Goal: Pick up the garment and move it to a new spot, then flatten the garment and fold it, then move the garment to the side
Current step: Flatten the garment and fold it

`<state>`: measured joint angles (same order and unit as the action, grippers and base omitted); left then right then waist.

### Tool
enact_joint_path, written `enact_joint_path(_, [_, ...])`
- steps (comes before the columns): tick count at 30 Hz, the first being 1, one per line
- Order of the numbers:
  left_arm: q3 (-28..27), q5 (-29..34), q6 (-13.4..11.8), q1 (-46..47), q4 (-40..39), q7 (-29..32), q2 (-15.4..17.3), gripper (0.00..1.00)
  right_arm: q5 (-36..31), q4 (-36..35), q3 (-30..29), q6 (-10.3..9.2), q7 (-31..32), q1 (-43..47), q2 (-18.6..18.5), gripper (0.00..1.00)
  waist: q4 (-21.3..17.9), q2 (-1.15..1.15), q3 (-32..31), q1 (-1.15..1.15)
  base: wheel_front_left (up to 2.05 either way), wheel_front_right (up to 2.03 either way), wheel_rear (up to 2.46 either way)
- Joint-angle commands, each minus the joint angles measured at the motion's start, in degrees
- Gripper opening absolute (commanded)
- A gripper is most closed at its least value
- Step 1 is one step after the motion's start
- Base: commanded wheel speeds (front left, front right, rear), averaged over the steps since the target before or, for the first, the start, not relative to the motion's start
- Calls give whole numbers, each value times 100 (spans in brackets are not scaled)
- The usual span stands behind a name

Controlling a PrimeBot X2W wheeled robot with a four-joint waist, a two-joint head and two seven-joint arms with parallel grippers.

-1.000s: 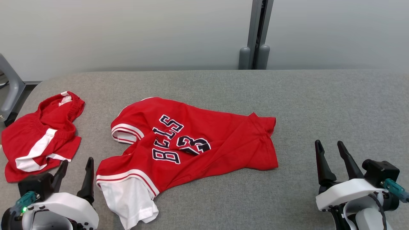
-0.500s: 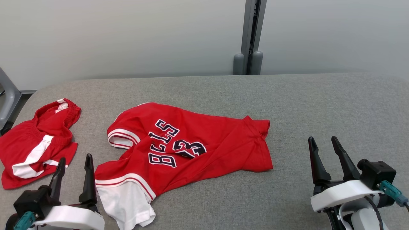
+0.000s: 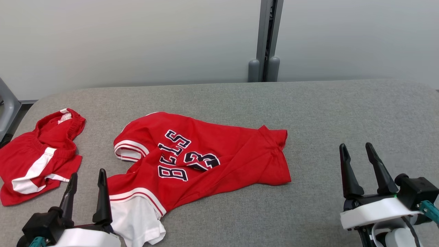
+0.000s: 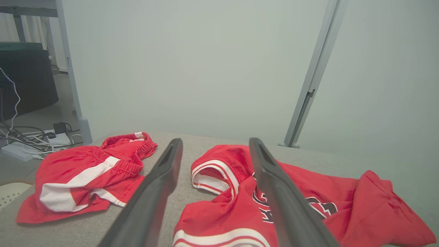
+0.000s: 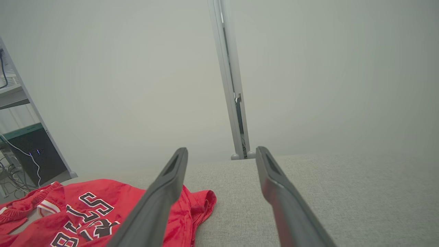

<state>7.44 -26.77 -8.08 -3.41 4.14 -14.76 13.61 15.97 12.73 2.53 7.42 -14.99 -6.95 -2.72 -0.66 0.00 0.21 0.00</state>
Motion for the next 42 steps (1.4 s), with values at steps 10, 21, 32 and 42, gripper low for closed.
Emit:
enact_joint_path(10, [-44, 62, 176, 80, 127, -45, -92, 100, -106, 30, 24, 14, -23, 11, -36, 100, -8, 0, 15, 0, 0, 0, 0])
enact_joint_path(21, [-110, 194, 298, 169, 259, -44, -121, 100, -112, 71, 5, 14, -24, -14, -36, 100, 25, 0, 34, 0, 0, 0, 0])
enact_joint_path(32, [-190, 264, 401, 188, 378, -43, -203, 100, -76, 207, 56, 14, -24, -47, -34, 100, 39, 0, 44, 0, 0, 0, 0])
enact_joint_path(42, [-91, 11, 635, 292, 675, 208, -233, 100, 204, 1362, 771, 14, 300, -857, -145, 100, 222, 0, 226, 0, 0, 0, 0])
